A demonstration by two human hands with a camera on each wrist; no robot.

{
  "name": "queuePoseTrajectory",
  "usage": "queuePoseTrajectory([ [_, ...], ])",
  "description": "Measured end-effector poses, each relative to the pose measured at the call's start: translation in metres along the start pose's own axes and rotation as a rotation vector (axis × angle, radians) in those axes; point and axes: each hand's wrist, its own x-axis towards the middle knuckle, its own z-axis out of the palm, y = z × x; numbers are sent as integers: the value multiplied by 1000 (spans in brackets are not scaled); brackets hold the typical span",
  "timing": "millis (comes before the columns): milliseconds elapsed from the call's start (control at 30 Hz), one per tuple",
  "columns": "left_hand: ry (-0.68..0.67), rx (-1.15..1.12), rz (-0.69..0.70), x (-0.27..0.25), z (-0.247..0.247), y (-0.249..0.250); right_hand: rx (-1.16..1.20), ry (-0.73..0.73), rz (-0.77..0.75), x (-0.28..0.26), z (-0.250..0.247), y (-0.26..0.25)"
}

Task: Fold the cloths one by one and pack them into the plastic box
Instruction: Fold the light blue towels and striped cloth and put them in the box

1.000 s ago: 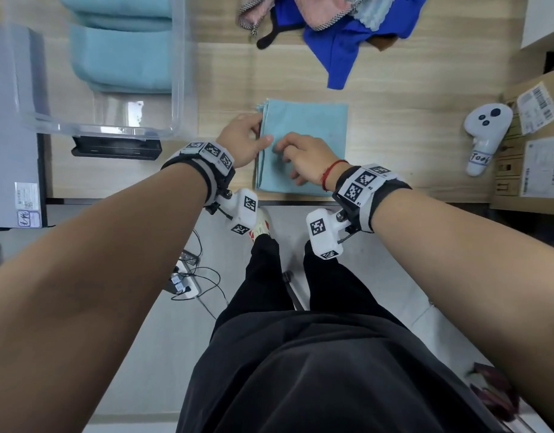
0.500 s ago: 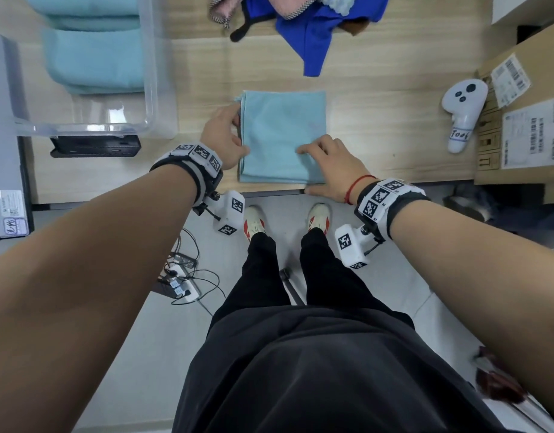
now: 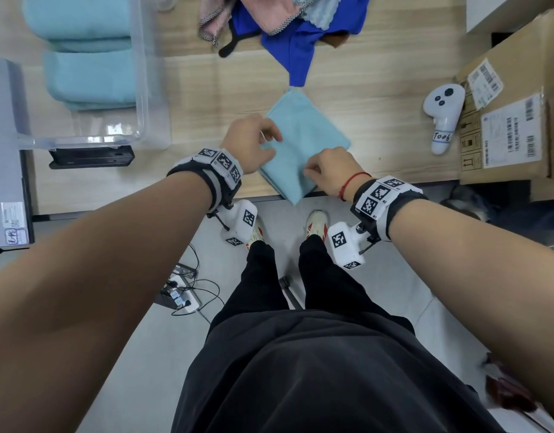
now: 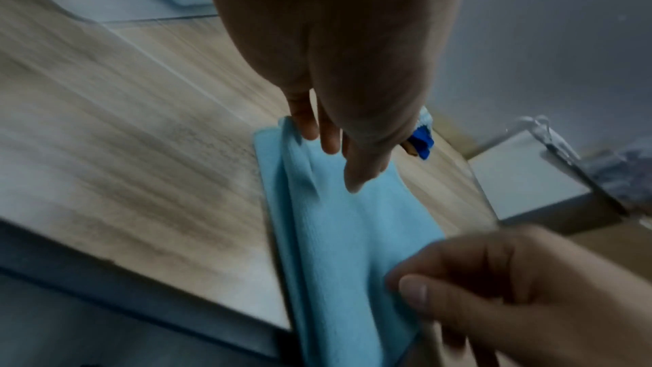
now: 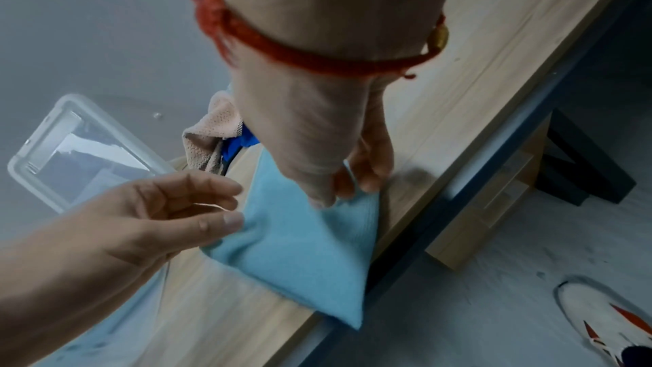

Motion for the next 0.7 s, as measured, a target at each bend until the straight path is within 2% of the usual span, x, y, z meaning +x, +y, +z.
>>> queuePoseTrajectory([
  [100, -166, 155, 3, -7, 14, -9, 20, 68, -42, -3, 3, 9],
  [167, -210, 206, -1, -11, 18, -18, -44, 61, -74, -6, 4, 16],
  [400, -161, 325, -70, -7, 9, -13, -326, -3, -73, -16, 4, 15],
  [567, 2, 169, -30, -3, 3, -1, -300, 50, -54, -19, 11, 14],
  [633, -95, 156, 41, -5, 4, 4, -297, 67, -66, -20, 10, 15],
  [700, -286, 224, 43, -11, 10, -1, -288, 101, -89, -20, 10, 16],
])
